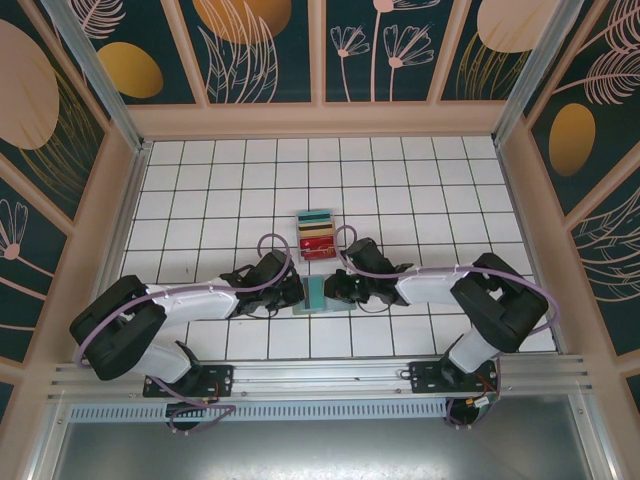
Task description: Take the credit cards out of the card holder
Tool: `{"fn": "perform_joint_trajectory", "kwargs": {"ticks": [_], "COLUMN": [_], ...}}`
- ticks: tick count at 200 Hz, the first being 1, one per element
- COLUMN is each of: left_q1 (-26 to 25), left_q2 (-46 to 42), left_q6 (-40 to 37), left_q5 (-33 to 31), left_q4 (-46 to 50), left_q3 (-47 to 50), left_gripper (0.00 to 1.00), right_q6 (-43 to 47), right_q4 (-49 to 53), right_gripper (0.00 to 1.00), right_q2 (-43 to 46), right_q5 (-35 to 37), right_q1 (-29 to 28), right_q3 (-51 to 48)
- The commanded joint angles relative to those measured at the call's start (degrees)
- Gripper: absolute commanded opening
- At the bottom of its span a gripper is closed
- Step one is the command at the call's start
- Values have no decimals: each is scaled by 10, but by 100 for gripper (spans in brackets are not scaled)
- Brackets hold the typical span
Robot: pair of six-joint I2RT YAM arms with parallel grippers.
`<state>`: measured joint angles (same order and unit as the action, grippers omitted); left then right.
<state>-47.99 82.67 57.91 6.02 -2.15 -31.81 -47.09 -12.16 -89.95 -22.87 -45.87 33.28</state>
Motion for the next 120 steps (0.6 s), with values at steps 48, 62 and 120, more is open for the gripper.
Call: {"fn": "perform_joint_trajectory", "kwargs": {"ticks": [48, 62, 120], "left_q1": [0, 0, 0], "left_q2": [12, 13, 15], "left_q6": [0, 0, 1], "left_q5": [10, 10, 15], "left_q4": [5, 4, -1], "left_q3": [7, 7, 8], "left_gripper": [0, 0, 0], "right_q6": [2, 2, 1], "right_q4": [-19, -19, -28], "right_gripper": [16, 16, 17], "right_q2": [-24, -26, -29], "right_q5": [-19, -20, -34], "right_q1": [-8, -9, -11], "right_q3": [27, 29, 32]}}
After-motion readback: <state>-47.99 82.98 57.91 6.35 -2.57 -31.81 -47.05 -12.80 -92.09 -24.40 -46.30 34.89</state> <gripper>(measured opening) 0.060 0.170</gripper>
